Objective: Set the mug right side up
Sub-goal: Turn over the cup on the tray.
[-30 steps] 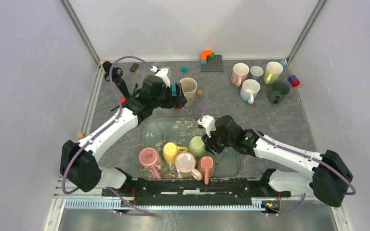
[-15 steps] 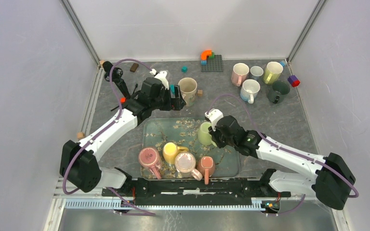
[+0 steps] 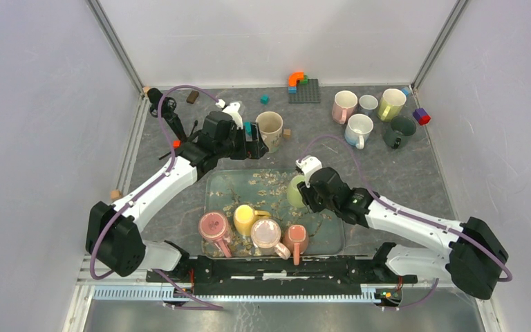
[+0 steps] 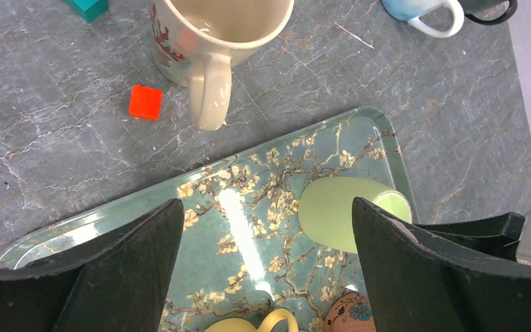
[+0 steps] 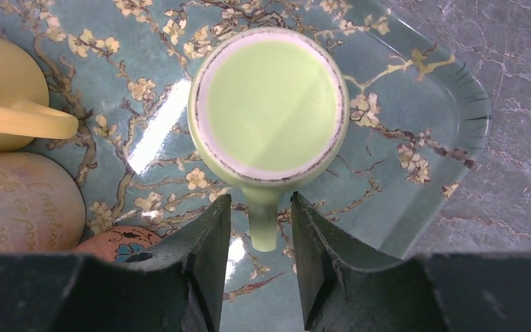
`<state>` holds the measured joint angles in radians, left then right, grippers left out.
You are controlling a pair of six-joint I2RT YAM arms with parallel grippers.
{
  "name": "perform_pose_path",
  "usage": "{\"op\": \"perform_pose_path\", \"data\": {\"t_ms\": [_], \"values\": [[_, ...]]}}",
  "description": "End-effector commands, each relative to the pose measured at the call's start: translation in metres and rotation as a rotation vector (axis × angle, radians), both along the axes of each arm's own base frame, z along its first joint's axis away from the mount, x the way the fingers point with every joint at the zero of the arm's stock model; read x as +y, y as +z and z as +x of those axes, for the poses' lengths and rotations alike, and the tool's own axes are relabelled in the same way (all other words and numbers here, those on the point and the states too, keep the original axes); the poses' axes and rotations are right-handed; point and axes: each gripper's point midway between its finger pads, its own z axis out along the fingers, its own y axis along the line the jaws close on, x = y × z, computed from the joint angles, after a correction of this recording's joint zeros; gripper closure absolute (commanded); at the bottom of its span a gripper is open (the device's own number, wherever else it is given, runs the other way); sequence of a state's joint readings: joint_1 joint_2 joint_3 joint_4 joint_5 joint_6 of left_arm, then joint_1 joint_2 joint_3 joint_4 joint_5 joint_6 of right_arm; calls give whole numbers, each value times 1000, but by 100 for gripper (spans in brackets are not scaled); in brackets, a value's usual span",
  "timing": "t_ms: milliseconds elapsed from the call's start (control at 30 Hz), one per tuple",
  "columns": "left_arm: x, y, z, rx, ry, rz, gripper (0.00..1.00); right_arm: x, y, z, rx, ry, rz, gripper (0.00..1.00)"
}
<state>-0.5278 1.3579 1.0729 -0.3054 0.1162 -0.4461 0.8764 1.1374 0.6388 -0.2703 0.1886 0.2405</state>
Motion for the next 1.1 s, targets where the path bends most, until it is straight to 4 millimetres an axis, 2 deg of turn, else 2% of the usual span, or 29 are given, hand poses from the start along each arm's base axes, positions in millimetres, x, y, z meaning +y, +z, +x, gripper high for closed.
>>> {"op": "perform_pose_path", "data": {"t_ms": [0, 233, 500, 833, 933, 1067], "values": [[-5, 25, -2, -33, -4, -81, 3, 14, 22, 11, -28, -10, 45, 56], [-9, 25, -7, -13, -23, -103, 3, 23, 27, 13, 3, 23, 20, 56], [-11, 30, -12, -16, -33, -125, 2, 21, 14, 10, 62, 26, -44, 56], [-14, 38, -15, -20, -50, -155, 1, 31, 6, 12, 84, 27, -25, 59], [-14, 42, -17, -25, -54, -162, 0, 34, 7, 15, 79, 21, -18, 65], [-15, 44, -19, -22, -58, -176, 0, 35, 12, 19, 64, 11, -7, 84]]}}
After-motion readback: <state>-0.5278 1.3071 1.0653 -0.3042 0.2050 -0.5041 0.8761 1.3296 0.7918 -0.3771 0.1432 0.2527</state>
